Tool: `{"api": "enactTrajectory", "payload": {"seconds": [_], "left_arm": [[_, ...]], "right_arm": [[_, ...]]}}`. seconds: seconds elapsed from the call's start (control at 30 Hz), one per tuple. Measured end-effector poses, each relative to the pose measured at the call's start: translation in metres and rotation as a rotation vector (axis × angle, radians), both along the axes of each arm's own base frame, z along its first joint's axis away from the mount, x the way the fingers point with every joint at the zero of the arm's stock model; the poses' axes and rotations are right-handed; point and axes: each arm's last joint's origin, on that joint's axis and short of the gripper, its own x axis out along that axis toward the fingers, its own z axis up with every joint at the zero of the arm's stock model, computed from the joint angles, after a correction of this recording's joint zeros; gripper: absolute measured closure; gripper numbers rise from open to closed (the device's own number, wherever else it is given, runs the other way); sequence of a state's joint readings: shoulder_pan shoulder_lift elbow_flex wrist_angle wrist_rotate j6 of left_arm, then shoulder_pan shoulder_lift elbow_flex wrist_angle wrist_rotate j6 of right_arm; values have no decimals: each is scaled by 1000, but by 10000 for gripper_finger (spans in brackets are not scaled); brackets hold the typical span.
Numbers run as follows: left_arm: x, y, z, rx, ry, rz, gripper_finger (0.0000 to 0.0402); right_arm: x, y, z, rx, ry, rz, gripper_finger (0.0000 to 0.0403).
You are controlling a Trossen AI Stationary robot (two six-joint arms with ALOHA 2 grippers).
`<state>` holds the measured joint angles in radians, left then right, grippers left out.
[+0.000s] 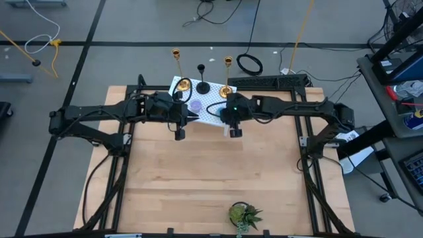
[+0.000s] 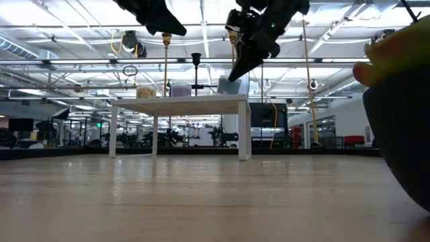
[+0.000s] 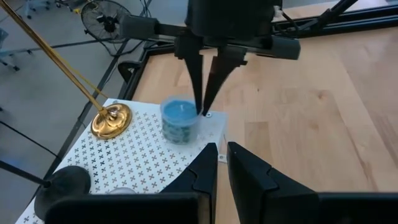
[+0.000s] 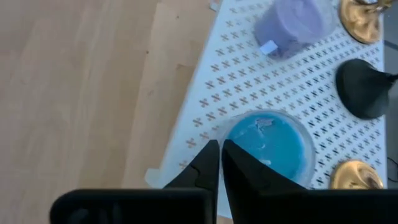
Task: Pick & Place candle stick holders
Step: Put the blue scented candle on the shelf, then return to Home Position
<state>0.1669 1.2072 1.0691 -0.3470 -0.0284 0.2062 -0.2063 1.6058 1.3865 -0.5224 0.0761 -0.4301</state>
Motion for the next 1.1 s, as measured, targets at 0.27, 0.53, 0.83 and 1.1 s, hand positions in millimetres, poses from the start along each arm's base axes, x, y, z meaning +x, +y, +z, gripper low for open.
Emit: {"api": "enactTrajectory", "payload": {"seconds": [0.27, 0.53, 0.83, 1.1], "left_arm": [[0, 0, 0, 4, 1, -2, 360], [0, 0, 0, -1, 0, 6, 360], [-39, -4, 18, -23, -4, 145, 360], [-127, -18, 52, -22, -205, 185, 360]], "right_arm": [[0, -1, 1, -7, -8, 4, 352], [6, -3, 9, -37, -106, 7, 292], [-23, 27, 54, -18, -234, 42, 280], [-99, 59, 81, 111, -348, 160, 299]]}}
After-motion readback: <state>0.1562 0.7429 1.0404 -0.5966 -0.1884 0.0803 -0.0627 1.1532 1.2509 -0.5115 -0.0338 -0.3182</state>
